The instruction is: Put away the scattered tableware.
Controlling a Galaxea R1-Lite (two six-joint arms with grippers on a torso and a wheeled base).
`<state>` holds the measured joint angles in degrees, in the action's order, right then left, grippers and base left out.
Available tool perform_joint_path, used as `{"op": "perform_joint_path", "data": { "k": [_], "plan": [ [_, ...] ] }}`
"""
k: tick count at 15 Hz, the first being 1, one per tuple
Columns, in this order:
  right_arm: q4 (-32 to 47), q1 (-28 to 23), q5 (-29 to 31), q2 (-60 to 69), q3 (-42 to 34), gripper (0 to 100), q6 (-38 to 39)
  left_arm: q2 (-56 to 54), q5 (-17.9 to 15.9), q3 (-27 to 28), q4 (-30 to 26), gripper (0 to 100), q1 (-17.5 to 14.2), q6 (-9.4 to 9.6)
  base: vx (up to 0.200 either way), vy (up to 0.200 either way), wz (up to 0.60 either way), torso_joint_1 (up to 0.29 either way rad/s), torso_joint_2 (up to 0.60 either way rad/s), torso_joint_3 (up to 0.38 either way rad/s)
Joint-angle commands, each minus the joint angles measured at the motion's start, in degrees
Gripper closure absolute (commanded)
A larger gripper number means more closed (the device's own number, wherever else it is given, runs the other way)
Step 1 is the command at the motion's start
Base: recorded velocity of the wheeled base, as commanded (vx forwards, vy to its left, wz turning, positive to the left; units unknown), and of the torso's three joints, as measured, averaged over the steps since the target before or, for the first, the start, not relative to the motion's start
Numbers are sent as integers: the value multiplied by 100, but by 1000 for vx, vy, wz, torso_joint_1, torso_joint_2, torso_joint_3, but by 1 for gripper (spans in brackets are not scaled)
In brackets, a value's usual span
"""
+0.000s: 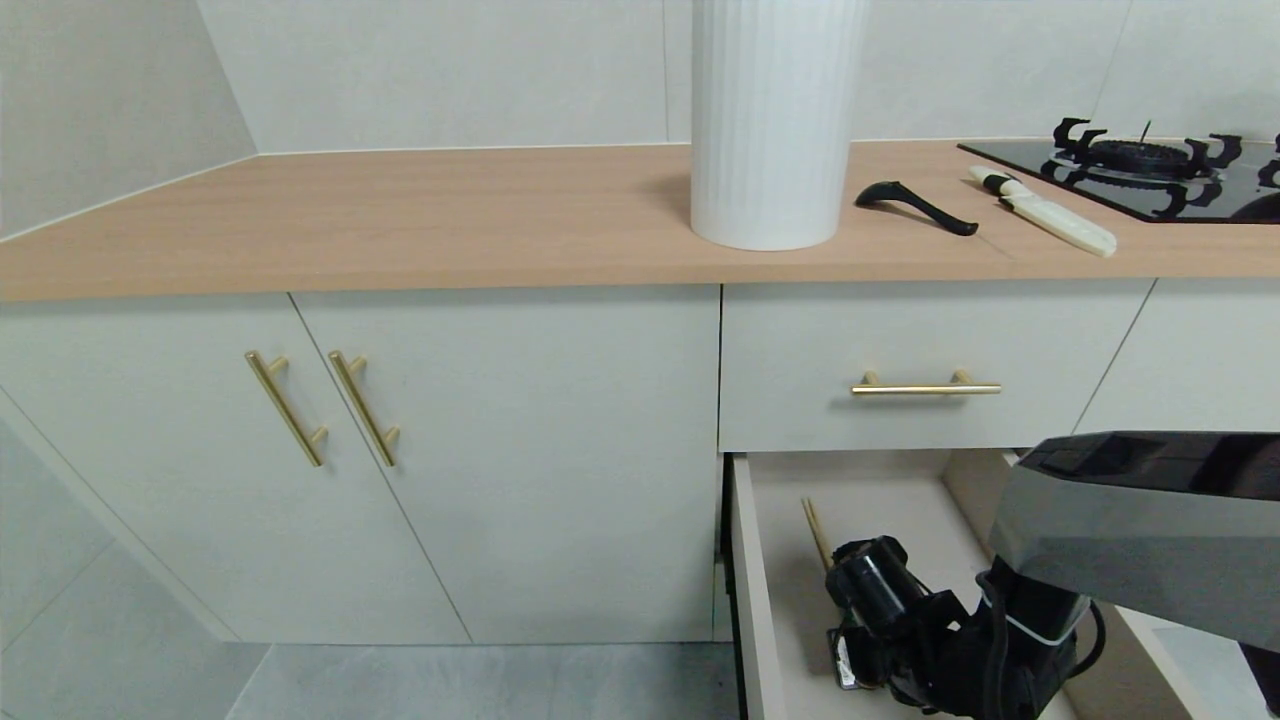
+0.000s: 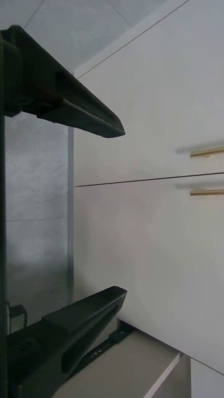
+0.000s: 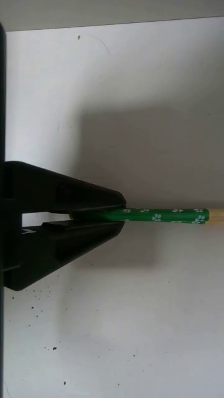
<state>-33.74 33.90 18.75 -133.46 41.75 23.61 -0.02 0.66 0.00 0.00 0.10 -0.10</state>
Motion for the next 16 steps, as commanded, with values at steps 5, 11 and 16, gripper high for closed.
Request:
{"op": "perform_joint_path", "data": {
  "k": [5, 11, 16],
  "plan": [
    [8, 11, -3, -13, 0, 0, 3, 2, 4, 0, 0, 0, -1, 1, 0, 0, 0, 0, 0, 0],
    [8, 2, 6, 75, -18, 0, -23, 2, 4, 0, 0, 0, -1, 1, 0, 0, 0, 0, 0, 0],
    [87, -24, 6, 1296, -229, 0, -146, 2, 4, 0, 0, 0, -1, 1, 0, 0, 0, 0, 0, 0]
  ]
}}
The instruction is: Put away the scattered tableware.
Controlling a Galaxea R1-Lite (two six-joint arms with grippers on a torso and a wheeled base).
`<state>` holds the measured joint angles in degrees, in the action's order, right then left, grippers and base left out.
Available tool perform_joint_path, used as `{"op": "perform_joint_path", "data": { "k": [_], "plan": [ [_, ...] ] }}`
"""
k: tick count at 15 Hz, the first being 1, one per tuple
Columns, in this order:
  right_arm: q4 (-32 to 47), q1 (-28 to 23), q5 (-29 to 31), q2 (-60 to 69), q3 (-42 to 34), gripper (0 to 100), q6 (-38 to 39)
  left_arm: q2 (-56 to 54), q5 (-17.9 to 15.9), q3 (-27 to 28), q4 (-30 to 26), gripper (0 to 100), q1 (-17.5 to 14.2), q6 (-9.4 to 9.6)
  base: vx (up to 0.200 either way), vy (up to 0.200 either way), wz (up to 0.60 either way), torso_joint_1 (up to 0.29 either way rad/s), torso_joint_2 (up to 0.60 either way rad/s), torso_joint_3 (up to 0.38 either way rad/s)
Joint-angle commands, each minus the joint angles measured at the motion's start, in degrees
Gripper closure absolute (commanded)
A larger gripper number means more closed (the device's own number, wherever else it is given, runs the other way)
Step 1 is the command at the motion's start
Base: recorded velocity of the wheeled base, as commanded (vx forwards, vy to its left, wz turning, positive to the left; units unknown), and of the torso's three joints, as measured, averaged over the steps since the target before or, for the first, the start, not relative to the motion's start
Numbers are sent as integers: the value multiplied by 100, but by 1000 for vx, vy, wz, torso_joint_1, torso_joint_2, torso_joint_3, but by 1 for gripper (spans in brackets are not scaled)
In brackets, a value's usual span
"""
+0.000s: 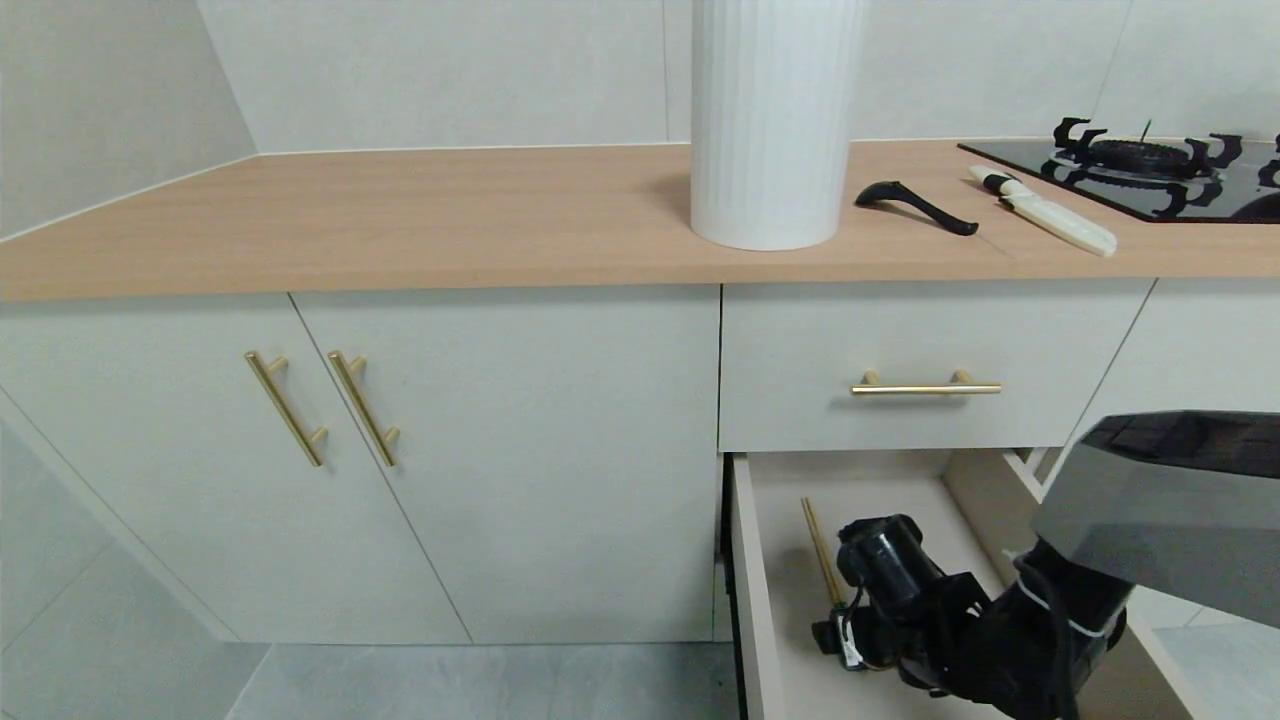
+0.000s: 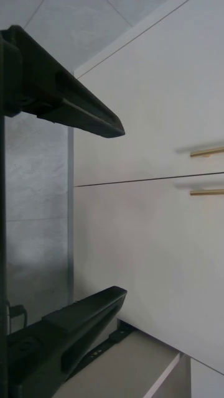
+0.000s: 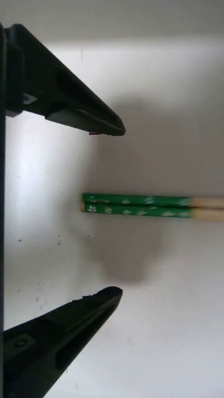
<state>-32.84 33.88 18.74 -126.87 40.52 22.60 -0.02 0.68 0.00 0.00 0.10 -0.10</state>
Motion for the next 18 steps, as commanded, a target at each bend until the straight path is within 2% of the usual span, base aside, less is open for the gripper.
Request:
{"op": "perform_joint_path", "data": {
  "k": [1, 3, 5, 9, 14, 18],
  "plan": [
    [-3, -39, 7, 698, -123, 0, -63, 2, 2, 0, 0, 0, -1, 1, 0, 0, 0, 0, 0, 0],
    [-64, -268, 271, 1481, -387, 0, -652, 2, 2, 0, 0, 0, -1, -8, 0, 0, 0, 0, 0, 0],
    [-64, -285, 508, 1999, -387, 0, -748, 2, 2, 0, 0, 0, -1, 1, 0, 0, 0, 0, 0, 0],
    [-64, -373, 517, 2676, -449, 0, -1012, 2, 2, 0, 0, 0, -1, 1, 0, 0, 0, 0, 0, 0],
    [-64, -391, 526, 2966, -457, 0, -1197, 2, 2, 0, 0, 0, -1, 1, 0, 0, 0, 0, 0, 0],
    [-64, -391, 578, 2975, -457, 0, -1214, 2, 2, 0, 0, 0, -1, 1, 0, 0, 0, 40, -216, -214]
  ]
}}
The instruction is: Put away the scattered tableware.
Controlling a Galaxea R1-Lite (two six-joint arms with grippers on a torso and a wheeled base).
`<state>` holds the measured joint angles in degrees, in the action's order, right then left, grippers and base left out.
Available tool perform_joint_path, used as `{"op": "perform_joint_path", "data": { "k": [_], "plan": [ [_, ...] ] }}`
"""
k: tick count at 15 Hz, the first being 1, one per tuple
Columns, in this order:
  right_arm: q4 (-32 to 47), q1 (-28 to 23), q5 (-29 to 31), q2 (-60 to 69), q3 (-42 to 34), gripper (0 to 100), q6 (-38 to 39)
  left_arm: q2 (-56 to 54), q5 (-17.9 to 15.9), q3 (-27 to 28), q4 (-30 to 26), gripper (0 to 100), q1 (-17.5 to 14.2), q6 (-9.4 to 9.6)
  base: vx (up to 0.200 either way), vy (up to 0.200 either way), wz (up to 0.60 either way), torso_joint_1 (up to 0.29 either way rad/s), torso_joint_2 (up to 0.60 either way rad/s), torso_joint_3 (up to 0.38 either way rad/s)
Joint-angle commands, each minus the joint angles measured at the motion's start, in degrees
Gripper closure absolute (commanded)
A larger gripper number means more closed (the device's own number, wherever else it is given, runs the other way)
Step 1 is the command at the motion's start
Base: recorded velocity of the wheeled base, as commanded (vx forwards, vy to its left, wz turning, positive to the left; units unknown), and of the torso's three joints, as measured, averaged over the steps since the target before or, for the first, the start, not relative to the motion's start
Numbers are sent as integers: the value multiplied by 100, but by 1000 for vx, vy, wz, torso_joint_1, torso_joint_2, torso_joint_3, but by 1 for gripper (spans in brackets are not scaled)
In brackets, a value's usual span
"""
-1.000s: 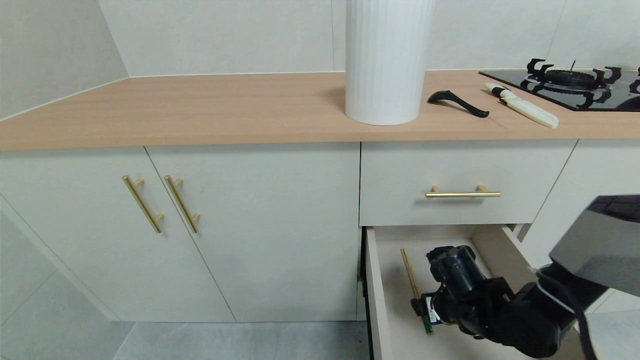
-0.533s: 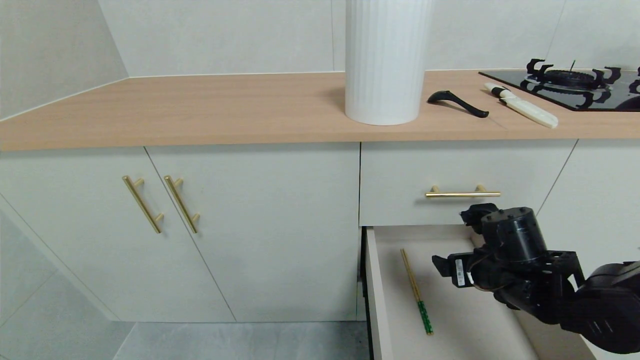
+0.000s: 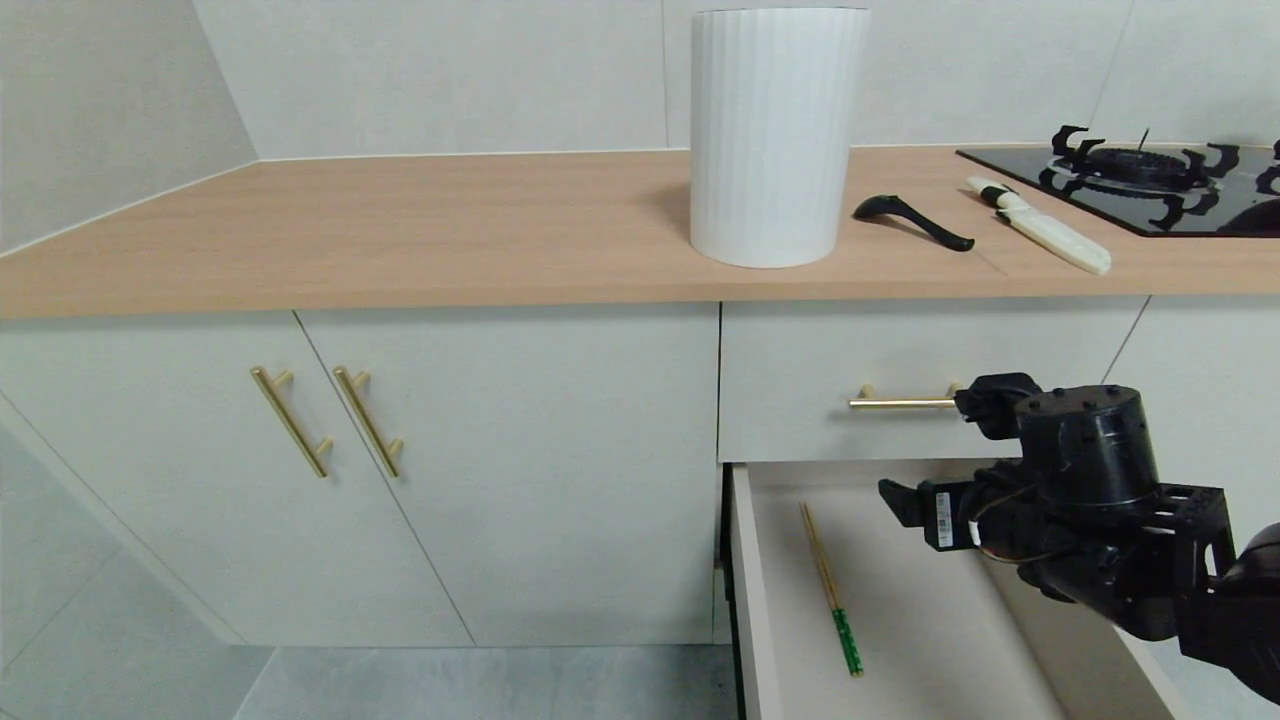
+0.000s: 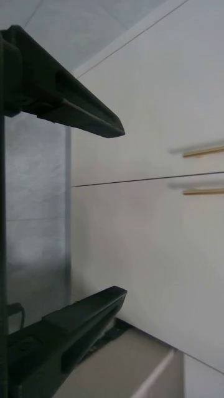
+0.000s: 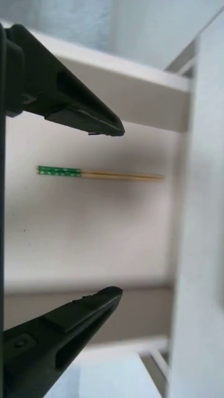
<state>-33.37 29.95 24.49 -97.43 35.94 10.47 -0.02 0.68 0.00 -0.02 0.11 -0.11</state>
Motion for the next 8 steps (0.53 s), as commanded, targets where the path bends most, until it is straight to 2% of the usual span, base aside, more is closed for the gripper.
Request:
{"op": "perform_joint_path", "data": {
  "k": [1, 8],
  "plan": [
    [-12, 2, 3, 31, 1, 0, -1, 2, 2, 0, 2, 0, -2, -7, 0, 0, 0, 178, -388, -290],
    [-12, 2, 3, 57, 1, 0, -1, 2, 2, 0, 2, 0, -2, 2, 0, 0, 0, 170, -500, -291]
  ]
}}
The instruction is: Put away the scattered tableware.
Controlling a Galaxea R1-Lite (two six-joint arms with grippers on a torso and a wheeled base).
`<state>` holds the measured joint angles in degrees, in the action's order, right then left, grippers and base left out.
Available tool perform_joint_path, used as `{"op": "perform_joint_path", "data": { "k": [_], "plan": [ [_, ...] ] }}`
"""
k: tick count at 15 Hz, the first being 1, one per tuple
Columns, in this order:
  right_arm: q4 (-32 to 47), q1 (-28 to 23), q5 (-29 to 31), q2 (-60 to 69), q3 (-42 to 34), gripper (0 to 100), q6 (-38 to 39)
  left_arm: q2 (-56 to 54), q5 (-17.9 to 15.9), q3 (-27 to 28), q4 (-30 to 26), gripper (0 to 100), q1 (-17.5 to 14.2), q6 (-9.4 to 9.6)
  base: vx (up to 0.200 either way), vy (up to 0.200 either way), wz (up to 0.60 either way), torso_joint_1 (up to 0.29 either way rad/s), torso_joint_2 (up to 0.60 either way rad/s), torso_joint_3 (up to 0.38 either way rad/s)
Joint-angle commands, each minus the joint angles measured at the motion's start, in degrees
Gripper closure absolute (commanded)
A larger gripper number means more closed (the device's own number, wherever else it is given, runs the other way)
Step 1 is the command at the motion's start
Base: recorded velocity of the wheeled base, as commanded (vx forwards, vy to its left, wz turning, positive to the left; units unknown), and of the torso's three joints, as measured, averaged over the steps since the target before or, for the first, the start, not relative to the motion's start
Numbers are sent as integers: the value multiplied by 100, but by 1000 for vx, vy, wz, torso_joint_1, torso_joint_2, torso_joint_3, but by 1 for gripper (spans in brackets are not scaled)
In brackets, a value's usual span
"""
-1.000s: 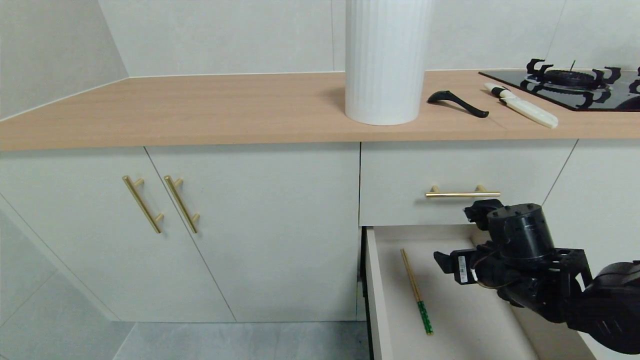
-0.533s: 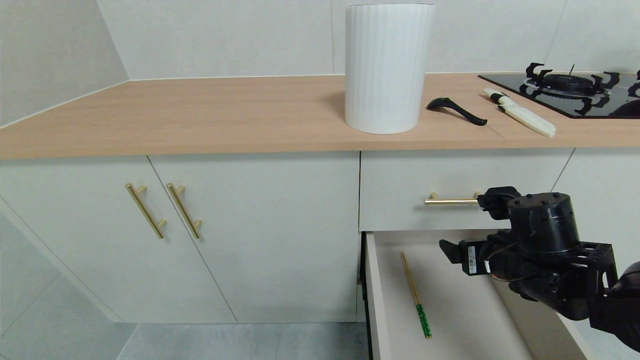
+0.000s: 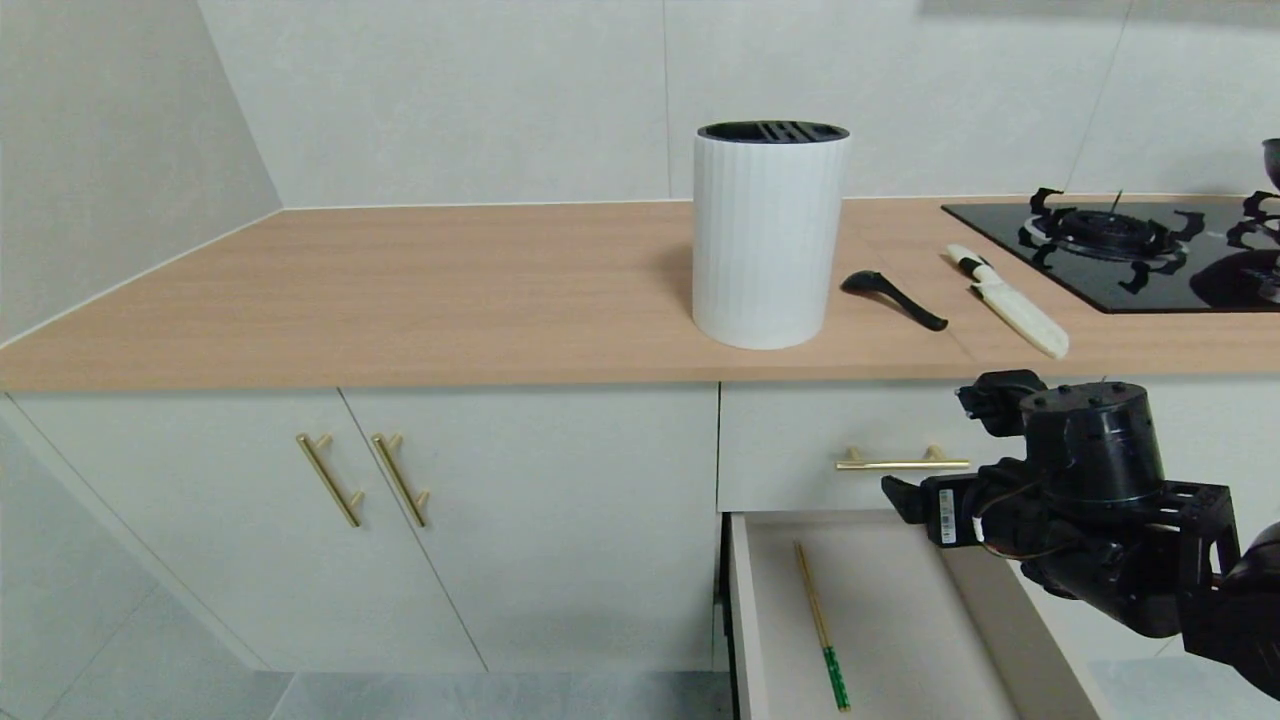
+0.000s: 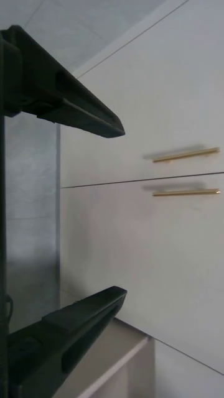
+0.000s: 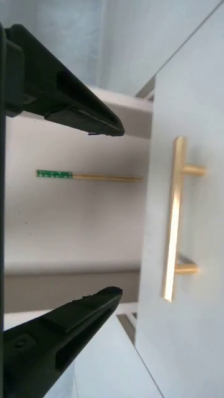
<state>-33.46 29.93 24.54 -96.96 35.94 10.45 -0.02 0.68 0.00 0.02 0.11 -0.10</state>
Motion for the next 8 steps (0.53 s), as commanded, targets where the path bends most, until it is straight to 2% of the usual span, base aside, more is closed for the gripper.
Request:
{"op": "perform_joint_path", "data": {
  "k": [1, 8],
  "plan": [
    [-2, -5, -2, 28, 1, 0, 1, 2, 2, 0, -2, 0, -2, 1, 0, 0, 0, 183, -471, -276],
    [-2, -31, -2, 28, 10, 0, 1, 2, 2, 0, -2, 0, -2, 1, 0, 0, 0, 209, -486, -281]
  ]
}}
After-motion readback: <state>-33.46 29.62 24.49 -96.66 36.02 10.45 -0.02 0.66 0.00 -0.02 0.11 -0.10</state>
